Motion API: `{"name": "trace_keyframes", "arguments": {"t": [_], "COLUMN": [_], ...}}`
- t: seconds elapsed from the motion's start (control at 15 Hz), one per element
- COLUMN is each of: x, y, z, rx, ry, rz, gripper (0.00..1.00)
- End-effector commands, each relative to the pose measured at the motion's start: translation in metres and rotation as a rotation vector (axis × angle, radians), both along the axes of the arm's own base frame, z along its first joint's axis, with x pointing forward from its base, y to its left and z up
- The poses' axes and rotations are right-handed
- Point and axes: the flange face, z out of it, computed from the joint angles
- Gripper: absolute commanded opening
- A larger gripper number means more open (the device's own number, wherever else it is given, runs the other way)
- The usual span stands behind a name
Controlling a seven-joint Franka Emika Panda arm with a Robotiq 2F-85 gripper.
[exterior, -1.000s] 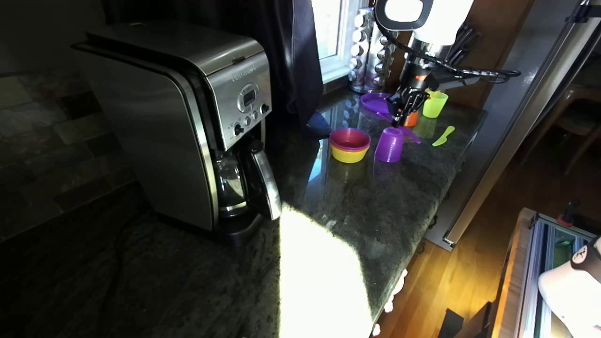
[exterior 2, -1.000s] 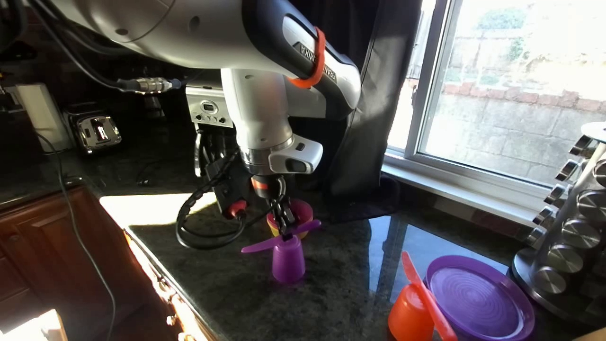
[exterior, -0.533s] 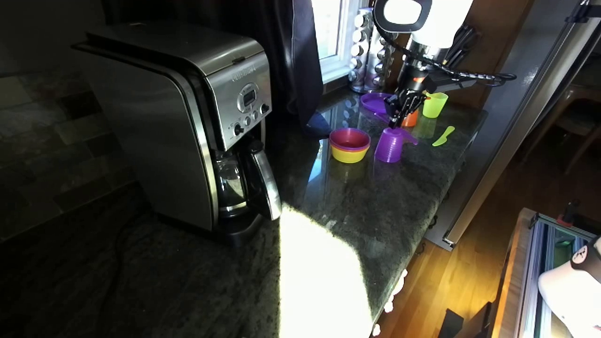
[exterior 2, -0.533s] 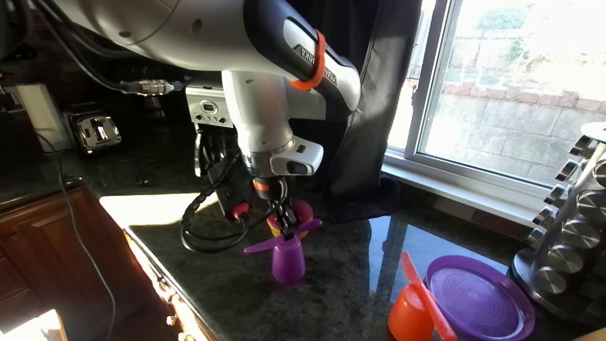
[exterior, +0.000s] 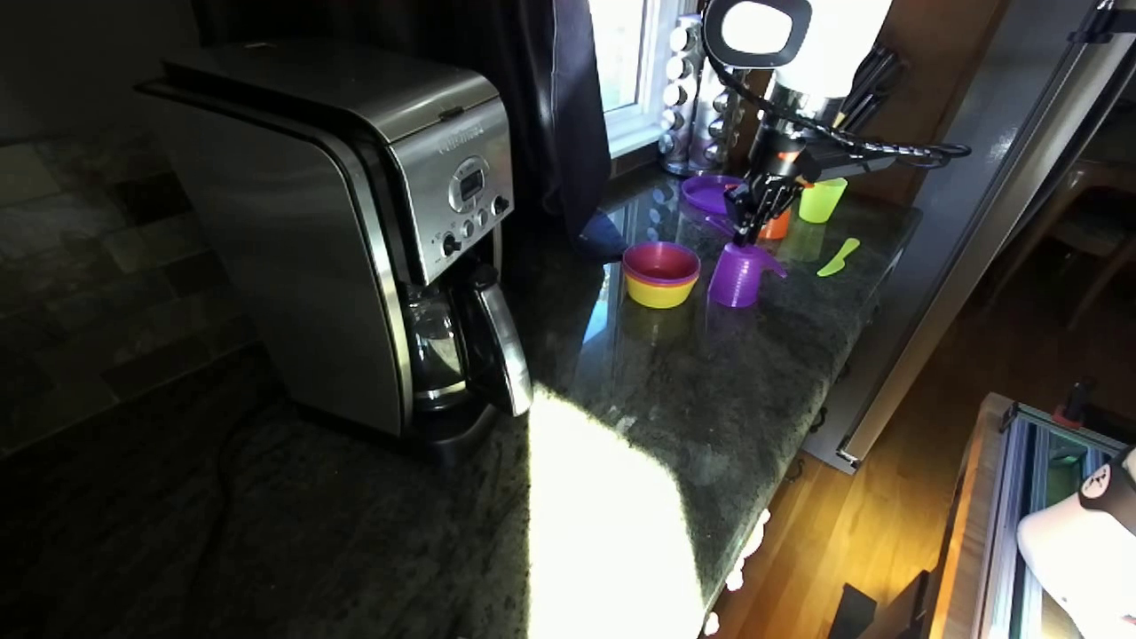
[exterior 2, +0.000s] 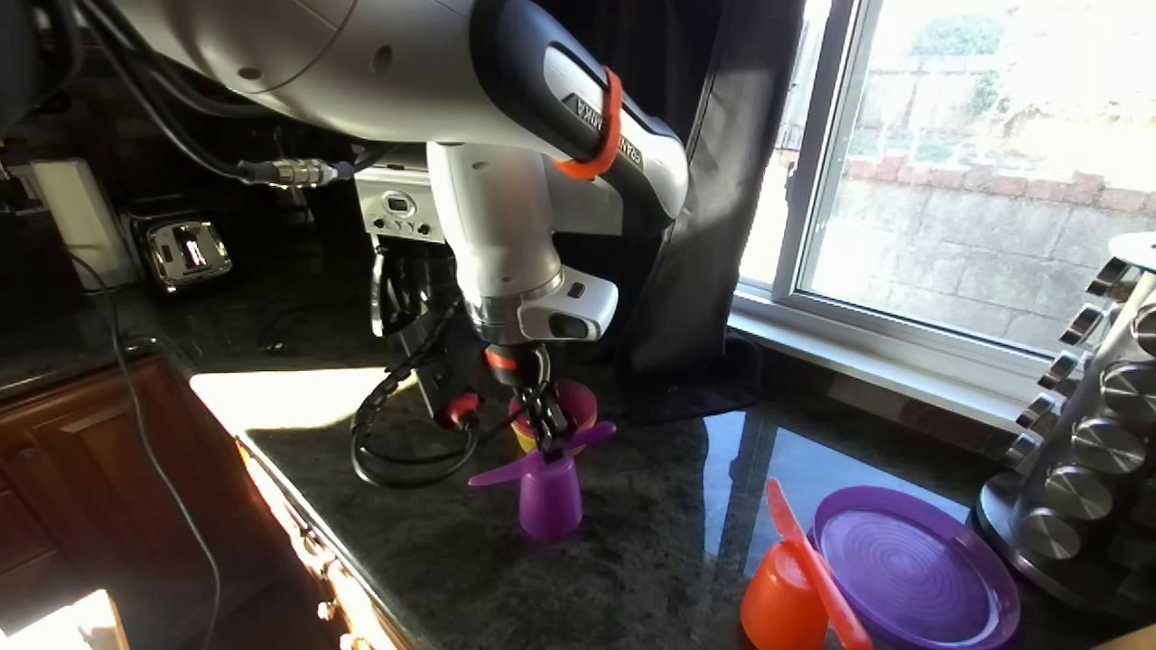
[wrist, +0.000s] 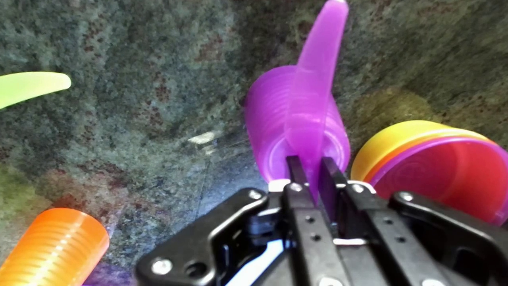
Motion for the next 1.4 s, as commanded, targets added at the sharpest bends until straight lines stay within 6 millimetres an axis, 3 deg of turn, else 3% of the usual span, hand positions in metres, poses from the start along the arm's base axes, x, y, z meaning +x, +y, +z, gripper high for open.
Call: {"name": "trace_keyframes", "arguments": {"t": [0.0,0.33,0.53,0.6,0.93,1.0,1.13,1.33], "x": [0.0041,0.0056,0.0054,0.0051,0.0045,0.0044,0.0047,0.0052], "y": [0.0007,0.0018,0.0014,0.0011,0.0005,0.0005,0.0005,-0.0005], "z": [-0.0022,-0.0042,-0.0034,-0.0031,-0.0025,-0.0025,-0.0023,-0.0004], "rx": [0.001,0.000,-0.003,-0.003,-0.005,-0.004,-0.005,-0.005], "ry": [-0.025,-0.034,-0.037,-0.038,-0.040,-0.039,-0.040,-0.047], "rz": [0.006,0.009,0.009,0.009,0.009,0.011,0.010,0.008], "gripper": [0.04,0.10,0.22,0.37,0.72,0.36,0.35,0.13]}}
